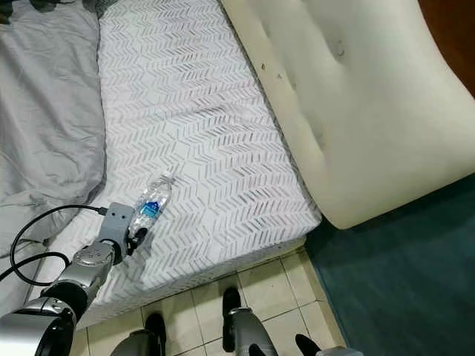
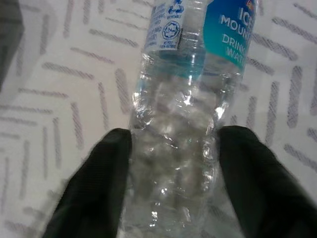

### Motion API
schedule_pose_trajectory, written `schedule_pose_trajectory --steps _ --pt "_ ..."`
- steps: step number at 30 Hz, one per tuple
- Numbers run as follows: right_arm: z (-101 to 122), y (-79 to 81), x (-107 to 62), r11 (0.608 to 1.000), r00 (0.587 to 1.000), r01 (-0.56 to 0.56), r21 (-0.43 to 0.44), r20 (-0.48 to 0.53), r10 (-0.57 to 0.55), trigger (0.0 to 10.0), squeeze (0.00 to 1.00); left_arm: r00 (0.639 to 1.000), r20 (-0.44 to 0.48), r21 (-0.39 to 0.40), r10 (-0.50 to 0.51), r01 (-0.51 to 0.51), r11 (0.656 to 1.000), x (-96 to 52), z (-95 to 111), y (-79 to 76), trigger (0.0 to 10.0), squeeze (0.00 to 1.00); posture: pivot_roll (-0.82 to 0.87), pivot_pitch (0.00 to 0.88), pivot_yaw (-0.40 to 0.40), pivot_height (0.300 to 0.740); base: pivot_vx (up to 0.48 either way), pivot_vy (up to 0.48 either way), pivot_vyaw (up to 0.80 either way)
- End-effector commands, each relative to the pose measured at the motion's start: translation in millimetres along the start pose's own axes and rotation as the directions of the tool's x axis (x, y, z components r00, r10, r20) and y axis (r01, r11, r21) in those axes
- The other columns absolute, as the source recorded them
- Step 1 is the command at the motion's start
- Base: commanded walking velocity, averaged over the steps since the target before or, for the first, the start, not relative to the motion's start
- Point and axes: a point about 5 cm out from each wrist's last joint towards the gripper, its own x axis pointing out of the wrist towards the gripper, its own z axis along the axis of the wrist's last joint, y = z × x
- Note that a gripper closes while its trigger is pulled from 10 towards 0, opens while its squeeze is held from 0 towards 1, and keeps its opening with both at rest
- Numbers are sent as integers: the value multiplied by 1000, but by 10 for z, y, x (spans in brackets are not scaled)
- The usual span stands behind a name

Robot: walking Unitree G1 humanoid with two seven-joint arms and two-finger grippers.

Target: Clean up the room

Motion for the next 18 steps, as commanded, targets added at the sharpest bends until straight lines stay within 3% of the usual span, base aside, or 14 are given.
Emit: schedule_pose_trajectory --steps 1,6,12,18 --pt "-12 -23 -80 1000 999 17 0 -33 -17 10000 0 993 -114 -38 -32 28 999 -62 -329 -68 0 0 -395 530 -130 740 0 0 0" --pt "-23 -35 -70 1000 999 18 3 -41 -18 10000 0 994 -105 -82 -34 25 996 -73 -347 -40 0 0 -384 528 -126 740 0 0 0" --pt "-55 -74 41 1000 999 17 8 -34 -16 10000 0 999 -26 -174 -27 22 984 -72 -262 31 0 0 -339 494 -101 740 0 0 0" --pt "-11 -246 491 1000 999 1 12 47 -2 10000 0 972 228 -252 -51 109 961 -119 -42 130 0 0 -185 298 -45 740 0 0 0"
